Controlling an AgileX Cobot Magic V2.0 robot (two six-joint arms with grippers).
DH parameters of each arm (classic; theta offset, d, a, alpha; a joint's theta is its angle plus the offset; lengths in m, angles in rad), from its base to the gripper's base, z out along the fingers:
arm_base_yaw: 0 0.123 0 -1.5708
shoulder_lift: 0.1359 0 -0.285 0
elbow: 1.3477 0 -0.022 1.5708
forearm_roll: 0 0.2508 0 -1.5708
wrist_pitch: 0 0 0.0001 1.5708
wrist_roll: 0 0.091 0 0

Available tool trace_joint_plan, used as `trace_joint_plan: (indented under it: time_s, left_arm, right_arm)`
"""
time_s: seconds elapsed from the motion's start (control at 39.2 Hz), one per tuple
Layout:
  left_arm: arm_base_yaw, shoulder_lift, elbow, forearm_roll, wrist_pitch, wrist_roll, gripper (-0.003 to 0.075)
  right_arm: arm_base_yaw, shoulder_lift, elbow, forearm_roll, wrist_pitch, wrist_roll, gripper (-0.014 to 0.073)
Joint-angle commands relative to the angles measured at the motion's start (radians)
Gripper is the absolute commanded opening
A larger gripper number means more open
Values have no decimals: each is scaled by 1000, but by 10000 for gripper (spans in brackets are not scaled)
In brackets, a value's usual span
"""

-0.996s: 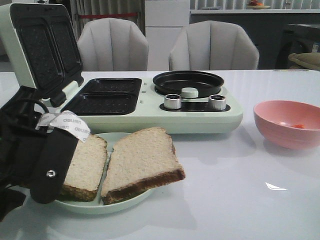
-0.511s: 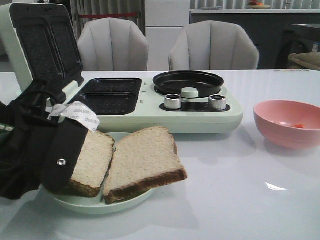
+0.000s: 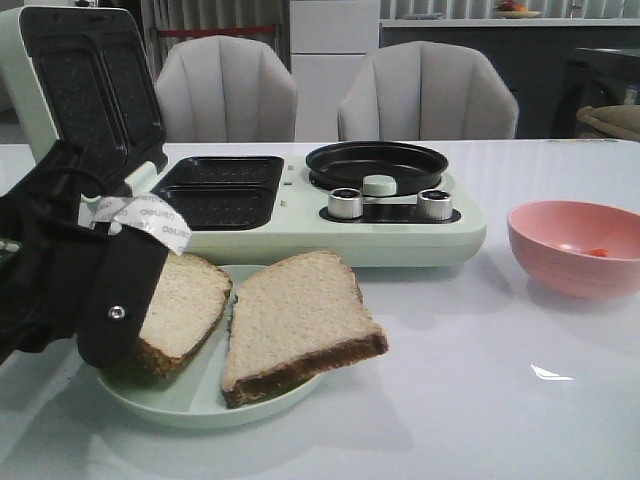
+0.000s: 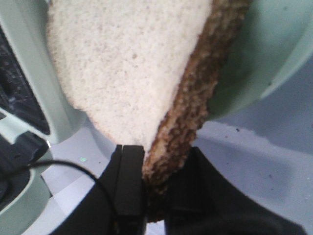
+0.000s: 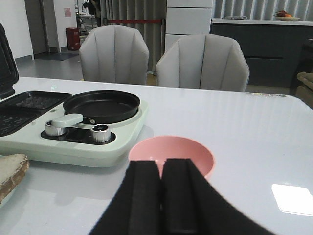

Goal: Make breakfast with bread and shrimp
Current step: 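Grasp the bread slice nearest the left gripper with the left gripper, then lift the bread slice with the left gripper toward the sandwich maker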

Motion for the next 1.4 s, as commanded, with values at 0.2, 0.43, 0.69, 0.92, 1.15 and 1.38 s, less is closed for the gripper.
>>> trace_joint_plan:
  time_s: [0.2,0.43,0.69,0.92,1.15,1.38]
  left_arm:
    - [-35,-121,-24,6,61,-12,114]
    - [-52,-194,-25,1,77,-12,113]
    - [-59,-262,-55,-3,97,-12,114]
    - [-59,-280,-154,1,130,-12,113]
    - [-29,-278,-251,12,61,-12,113]
    - [87,-212,-372,21,0,-12,114]
  right_arm:
    - [-5,-22,-16,0,-77,-8,134]
    - [-5,-22,-16,0,-77,-8,134]
    - [-5,-22,-16,0,-77,-8,134]
    - [-5,-22,-16,0,-77,-8,134]
    - [-5,-22,-16,0,-77,-8,134]
    - [-5,-22,-16,0,-77,-8,134]
